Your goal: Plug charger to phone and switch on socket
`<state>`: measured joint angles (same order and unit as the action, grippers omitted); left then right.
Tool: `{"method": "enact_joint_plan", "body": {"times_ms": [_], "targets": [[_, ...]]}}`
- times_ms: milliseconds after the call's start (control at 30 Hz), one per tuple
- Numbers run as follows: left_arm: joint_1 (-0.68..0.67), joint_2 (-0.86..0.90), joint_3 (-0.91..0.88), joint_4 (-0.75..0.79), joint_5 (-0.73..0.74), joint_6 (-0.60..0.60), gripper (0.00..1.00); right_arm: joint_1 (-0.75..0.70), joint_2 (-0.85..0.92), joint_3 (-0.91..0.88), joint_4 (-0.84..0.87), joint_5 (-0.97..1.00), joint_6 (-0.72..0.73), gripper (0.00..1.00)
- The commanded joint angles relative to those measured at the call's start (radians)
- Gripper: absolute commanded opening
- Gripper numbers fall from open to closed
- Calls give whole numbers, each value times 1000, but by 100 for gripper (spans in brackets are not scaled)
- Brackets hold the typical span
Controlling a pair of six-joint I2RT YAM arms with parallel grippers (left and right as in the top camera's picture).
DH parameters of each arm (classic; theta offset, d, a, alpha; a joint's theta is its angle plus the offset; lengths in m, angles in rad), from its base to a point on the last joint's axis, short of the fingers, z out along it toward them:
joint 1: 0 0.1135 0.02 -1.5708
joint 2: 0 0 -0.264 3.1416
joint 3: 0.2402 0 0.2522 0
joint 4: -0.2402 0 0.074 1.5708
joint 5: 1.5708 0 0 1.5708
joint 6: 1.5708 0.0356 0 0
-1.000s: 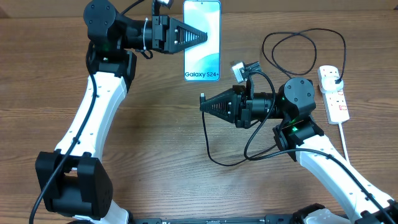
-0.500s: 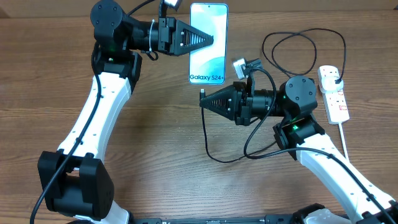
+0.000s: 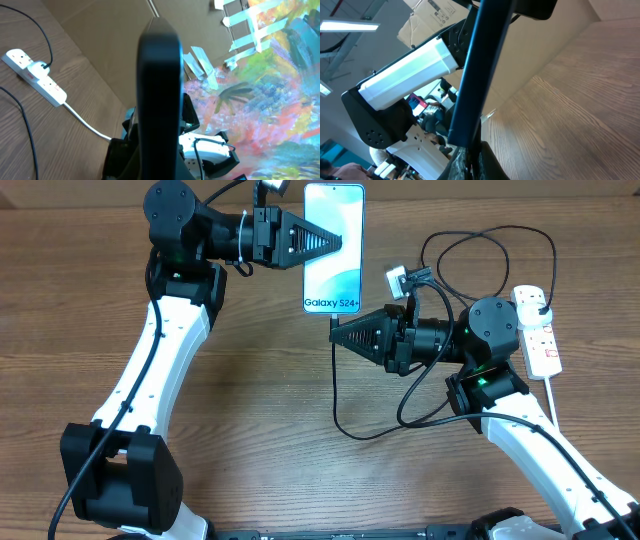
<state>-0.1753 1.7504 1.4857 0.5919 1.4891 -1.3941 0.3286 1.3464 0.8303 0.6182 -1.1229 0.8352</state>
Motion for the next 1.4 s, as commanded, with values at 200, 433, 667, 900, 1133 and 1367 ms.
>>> {"method": "enact_joint_plan", "body": {"times_ms": [200,433,667,900,1133,1367], "targets": [[-4,-19,23,3,-13,11,4,-9,-2,29,10,22,29,4],[-2,-19,23,3,-56,22,4,-9,-2,29,10,-18,33,4],[-2,-19,23,3,-55,23,4,-9,-2,29,10,-46,33,4],[-4,-19,23,3,-48,27,4,-9,-2,29,29,-45,33,4],[-5,-19,23,3,-10,29,4,-9,-2,29,61,-30,56,4],[-5,-19,23,3,-16,-22,4,-9,-2,29,47,-30,55,4]]}}
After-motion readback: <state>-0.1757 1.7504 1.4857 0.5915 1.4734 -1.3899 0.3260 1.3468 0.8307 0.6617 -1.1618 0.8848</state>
